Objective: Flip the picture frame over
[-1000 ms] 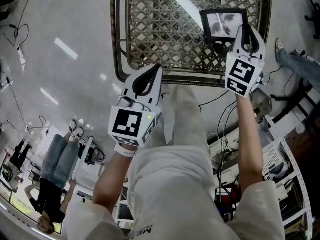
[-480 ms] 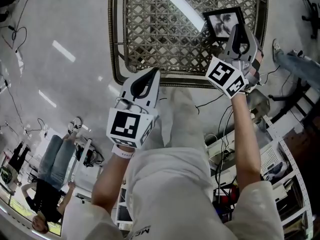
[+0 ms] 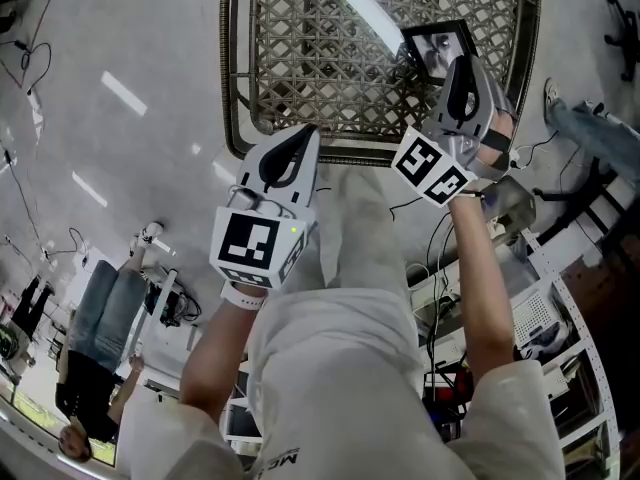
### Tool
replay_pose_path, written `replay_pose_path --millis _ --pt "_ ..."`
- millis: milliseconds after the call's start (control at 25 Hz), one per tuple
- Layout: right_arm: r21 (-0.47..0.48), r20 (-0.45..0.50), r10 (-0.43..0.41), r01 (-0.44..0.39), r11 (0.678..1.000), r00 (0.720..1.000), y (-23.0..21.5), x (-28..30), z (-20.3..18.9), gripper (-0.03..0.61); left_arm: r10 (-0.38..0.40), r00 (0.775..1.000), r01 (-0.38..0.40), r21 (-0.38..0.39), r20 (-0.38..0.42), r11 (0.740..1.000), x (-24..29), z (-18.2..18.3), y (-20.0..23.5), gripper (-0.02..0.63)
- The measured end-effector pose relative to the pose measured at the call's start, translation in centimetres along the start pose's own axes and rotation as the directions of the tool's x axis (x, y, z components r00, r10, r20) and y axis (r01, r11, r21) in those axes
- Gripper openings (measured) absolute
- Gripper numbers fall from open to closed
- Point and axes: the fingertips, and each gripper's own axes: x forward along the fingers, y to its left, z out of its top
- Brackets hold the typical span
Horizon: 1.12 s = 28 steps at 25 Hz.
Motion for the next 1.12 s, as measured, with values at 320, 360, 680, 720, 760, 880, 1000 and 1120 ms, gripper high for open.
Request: replay_pose_path --millis 320,360,680,720,760,880,1000,1120 --pt "-0.044 0.059 0.009 -0.006 0.999 0.998 1.7 -3.1 2.3 0.081 0.015 1.000 -0.015 -0.007 0.008 1.000 -0.9 -0.1 0.5 0.023" --pt "-0.050 0.068 0.011 -0.008 0.999 0.998 2.1 -3.5 2.6 0.081 0.016 1.000 -0.016 -0.009 0.008 1.000 -1.0 -0.2 0.6 0.023" --pt "-0.017 0.112 0.081 -0.079 0.997 0.990 4.2 -5.6 5.1 0.081 0.028 0.999 -0.028 -0.015 0.018 0.999 -1.9 -0.2 1.1 0.023" --pt "-0.013 0.119 0.090 -0.089 0.996 0.989 4.5 -5.8 5.3 0.081 0.030 0.999 -0.030 -0.017 0.019 0.999 -2.0 -0.2 1.2 0.023" --pt "-0.006 0.126 0.102 -0.102 0.995 0.987 4.7 -5.9 5.5 0.082 0.032 0.999 -0.032 -0.018 0.020 0.999 -2.0 -0.2 1.3 0.024" --pt "0.031 0.145 0.170 -0.176 0.984 0.975 6.1 -6.2 6.3 0.083 0.039 0.999 -0.038 -0.021 0.022 0.999 -2.3 -0.3 1.7 0.023" --pt "0.074 0.154 0.261 -0.274 0.959 0.953 8.2 -6.3 6.5 0.121 0.047 0.999 -0.046 -0.029 0.024 0.999 -2.6 -0.5 2.0 0.024" --pt "0.110 0.149 0.315 -0.332 0.937 0.937 9.5 -6.2 6.2 0.121 0.050 0.998 -0.050 -0.037 0.025 0.998 -2.7 -0.6 2.2 0.023"
